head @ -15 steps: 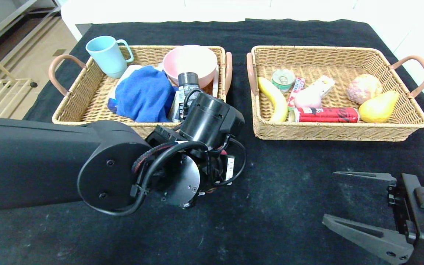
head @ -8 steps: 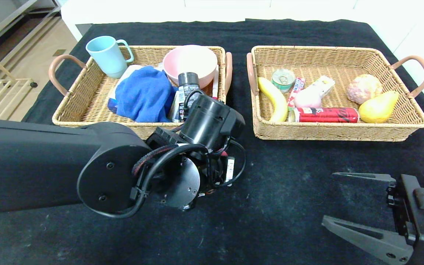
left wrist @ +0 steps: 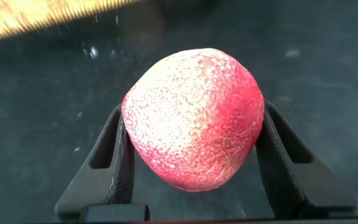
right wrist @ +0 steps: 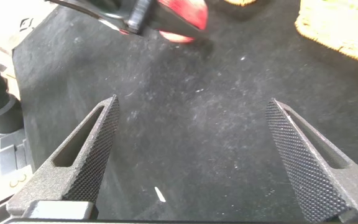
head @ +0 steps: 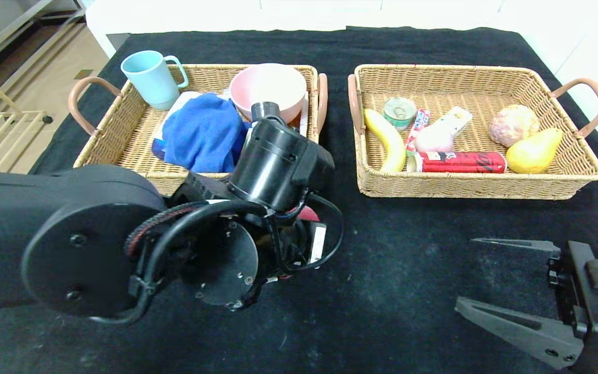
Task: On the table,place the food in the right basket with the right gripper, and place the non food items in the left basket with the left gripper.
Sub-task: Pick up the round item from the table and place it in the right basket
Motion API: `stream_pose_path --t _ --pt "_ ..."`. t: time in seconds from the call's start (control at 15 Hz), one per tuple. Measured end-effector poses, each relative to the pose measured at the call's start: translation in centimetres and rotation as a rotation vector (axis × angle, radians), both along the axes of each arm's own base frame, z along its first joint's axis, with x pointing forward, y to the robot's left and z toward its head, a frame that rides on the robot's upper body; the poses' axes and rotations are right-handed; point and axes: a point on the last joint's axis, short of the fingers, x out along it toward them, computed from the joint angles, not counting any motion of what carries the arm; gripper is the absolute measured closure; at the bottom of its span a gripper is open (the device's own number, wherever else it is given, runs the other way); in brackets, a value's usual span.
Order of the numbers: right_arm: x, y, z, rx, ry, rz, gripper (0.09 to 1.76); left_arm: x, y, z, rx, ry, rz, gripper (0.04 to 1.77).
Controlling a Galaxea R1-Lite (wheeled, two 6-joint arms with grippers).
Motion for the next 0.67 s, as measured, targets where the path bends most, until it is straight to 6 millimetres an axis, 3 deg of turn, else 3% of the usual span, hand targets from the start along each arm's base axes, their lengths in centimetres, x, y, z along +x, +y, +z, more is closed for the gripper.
stream_pose_path --t 0.33,0.67 --pt "0.3 -0.8 0.7 0.000 0.000 -0.048 0.14 -3.7 -0.9 3.8 -0.069 -0.109 -0.146 0.66" --pt "0.5 -1.7 1.9 0.014 -0.035 -0.101 0.14 -3.0 -3.1 6.5 -0.124 -0.240 -0.306 0.66"
